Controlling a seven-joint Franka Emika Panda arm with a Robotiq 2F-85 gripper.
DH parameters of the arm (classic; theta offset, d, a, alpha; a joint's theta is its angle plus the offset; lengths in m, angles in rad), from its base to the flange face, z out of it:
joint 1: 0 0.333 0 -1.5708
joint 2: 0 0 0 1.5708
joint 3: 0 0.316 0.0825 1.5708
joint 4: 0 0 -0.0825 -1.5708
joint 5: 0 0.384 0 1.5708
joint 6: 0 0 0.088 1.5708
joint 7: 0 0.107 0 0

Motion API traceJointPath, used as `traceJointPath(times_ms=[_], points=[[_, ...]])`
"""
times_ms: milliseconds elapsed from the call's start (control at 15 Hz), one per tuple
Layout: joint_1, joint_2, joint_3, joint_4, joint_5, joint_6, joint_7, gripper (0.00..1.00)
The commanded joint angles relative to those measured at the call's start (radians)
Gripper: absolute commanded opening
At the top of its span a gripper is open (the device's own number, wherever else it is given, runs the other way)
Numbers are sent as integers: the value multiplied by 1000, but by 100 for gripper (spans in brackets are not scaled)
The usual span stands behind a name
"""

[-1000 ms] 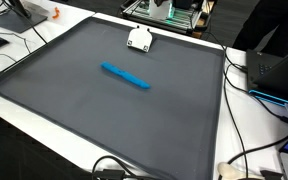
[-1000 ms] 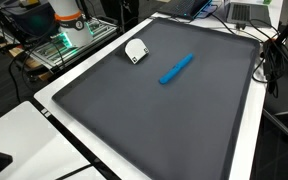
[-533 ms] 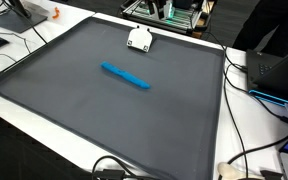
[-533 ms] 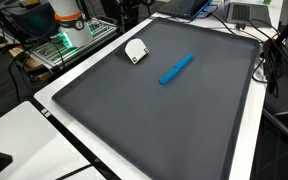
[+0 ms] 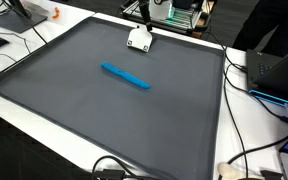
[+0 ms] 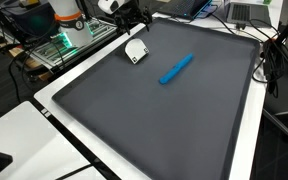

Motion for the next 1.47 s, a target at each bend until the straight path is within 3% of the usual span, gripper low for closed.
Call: traceJointPath(times_ms=[0, 467, 533, 667, 800, 933, 1067, 1133, 1400], points=[[-10, 66, -14, 0, 78, 62, -25, 100], [-11, 130, -15, 1, 146, 162, -61, 100], [-10, 137, -13, 1, 158, 177, -64, 90], [-9, 146, -11, 1, 186, 190, -71, 82], [-8, 152, -10, 2, 208, 199, -71, 90], [-8, 157, -9, 3, 224, 204, -73, 85], [-9, 158, -9, 4, 232, 208, -73, 69], [-9, 159, -8, 4, 234, 210, -72, 51], [-9, 172, -7, 2, 228, 228, -63, 18]])
